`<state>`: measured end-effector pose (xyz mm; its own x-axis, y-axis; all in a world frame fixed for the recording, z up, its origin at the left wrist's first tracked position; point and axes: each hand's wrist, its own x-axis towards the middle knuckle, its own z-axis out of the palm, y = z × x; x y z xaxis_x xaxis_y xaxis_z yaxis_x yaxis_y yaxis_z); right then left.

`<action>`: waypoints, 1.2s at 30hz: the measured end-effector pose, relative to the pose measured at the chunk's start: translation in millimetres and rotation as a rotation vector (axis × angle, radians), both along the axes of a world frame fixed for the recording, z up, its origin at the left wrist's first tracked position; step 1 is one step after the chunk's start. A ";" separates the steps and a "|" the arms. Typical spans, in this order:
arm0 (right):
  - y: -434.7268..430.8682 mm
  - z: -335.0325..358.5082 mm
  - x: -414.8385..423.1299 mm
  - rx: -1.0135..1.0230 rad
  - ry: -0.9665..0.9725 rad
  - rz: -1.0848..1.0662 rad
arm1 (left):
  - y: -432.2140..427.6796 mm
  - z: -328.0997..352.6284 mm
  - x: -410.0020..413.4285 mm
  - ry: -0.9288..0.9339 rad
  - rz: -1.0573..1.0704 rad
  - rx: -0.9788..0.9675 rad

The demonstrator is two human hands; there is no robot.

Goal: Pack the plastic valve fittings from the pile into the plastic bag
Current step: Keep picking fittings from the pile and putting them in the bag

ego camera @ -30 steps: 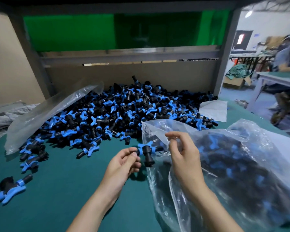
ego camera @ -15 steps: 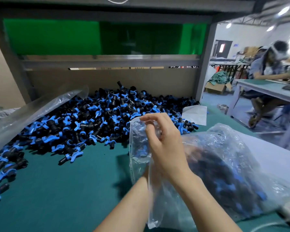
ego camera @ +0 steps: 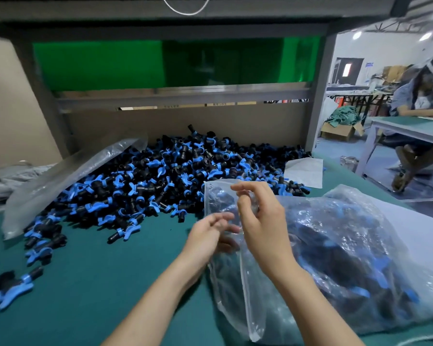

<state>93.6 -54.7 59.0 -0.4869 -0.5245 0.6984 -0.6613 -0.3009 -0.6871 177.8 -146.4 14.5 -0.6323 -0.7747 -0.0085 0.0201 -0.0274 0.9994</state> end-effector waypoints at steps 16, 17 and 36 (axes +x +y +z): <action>-14.0 -77.5 -19.9 0.327 -0.061 -0.170 | -95.9 -43.7 126.6 -1.115 0.846 -0.493; -13.6 -78.2 -19.8 0.340 -0.056 -0.171 | -97.3 -44.3 126.9 -1.127 0.845 -0.506; -16.2 -80.5 -6.6 0.426 0.008 -0.247 | -92.5 -59.7 132.1 -0.540 0.778 -0.589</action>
<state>87.0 -70.9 -21.5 -0.6279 -0.6339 0.4515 -0.6835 0.1716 -0.7095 309.9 -238.9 -45.2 0.0029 -0.9316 0.3634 -0.6152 0.2848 0.7351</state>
